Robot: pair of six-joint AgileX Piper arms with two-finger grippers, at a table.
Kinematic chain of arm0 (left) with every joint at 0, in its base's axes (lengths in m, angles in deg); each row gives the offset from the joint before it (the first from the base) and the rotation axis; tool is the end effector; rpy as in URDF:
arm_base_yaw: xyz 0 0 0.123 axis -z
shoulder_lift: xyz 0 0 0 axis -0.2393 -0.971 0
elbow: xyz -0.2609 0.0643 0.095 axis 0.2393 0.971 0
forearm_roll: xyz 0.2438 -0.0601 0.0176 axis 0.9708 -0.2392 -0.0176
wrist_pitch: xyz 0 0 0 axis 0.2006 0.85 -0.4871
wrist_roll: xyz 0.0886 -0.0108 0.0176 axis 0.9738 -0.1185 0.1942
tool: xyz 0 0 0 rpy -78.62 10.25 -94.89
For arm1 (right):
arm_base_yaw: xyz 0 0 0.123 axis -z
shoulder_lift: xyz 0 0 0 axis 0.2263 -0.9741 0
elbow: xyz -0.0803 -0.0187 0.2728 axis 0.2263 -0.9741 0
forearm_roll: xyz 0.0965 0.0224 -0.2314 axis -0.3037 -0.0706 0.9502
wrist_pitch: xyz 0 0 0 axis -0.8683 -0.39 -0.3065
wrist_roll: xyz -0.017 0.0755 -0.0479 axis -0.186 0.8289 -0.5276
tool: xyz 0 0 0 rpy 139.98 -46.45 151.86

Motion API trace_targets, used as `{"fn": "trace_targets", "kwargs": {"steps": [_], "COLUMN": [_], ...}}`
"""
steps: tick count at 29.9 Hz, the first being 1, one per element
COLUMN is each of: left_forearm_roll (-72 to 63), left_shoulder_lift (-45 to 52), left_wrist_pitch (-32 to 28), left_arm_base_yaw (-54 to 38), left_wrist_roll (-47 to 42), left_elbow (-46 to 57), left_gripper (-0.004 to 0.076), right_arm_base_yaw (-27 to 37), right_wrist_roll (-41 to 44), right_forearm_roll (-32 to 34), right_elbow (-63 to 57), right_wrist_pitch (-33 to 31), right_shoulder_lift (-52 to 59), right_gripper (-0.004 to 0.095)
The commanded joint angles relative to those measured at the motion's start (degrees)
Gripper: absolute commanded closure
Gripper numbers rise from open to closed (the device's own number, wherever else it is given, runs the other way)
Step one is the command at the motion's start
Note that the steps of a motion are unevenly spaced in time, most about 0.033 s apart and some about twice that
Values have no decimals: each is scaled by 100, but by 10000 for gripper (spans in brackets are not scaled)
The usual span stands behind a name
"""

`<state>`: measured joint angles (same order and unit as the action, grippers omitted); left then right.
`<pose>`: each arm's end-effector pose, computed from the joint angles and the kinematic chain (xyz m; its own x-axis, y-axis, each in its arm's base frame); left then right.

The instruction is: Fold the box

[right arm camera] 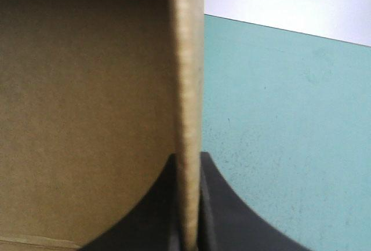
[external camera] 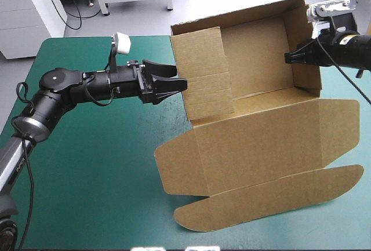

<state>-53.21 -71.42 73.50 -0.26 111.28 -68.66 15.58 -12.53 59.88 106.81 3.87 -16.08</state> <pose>0.2747 -0.1464 0.4000 -0.4854 -0.0095 -0.8742 0.8267 0.3204 -0.4625 0.2984 0.0122 0.4592 -0.5304 -0.1697 -0.8306 -0.2960 0.9552 -0.0061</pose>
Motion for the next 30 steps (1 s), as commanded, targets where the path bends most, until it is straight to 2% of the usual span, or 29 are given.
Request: {"fn": "trace_targets", "kwargs": {"steps": [1, 6, 8, 14, 19, 21, 26, 30], "left_forearm_roll": [531, 2115, 2831, 4608, 5246, 5612, 5981, 6578], "left_shoulder_lift": [227, 227, 227, 227, 204, 166, 122, 7], "left_wrist_pitch": [-928, -1945, -2354, -3145, -3442, -3452, -3595, -3732], "left_arm_base_yaw": [397, 850, 1023, 1355, 1533, 1533, 1691, 1983], "left_wrist_roll": [-682, -1978, -2620, -4234, -4744, -5063, -5138, -5290], "left_elbow": [-560, -953, -1062, -1317, -1637, -1806, -1898, -1898], "left_gripper": [126, 126, 126, 126, 135, 182, 387, 435], "right_arm_base_yaw": [-340, -844, -961, -1029, -1029, -1029, -1029, -1029], "right_wrist_roll": [249, 1006, 1184, 1584, 1764, 1803, 1933, 1871], "right_forearm_roll": [3, 967, 1123, 1150, 1150, 1150, 974, 690], "right_elbow": [174, 174, 174, 174, 174, 174, 174, 174], "right_wrist_pitch": [566, 1141, 1324, 1801, 2116, 2115, 2118, 2140], "right_shoulder_lift": [178, 178, 178, 178, 169, 169, 121, 85], "right_gripper": [923, 923, 923, 923, 923, 923, 923, 923]}}
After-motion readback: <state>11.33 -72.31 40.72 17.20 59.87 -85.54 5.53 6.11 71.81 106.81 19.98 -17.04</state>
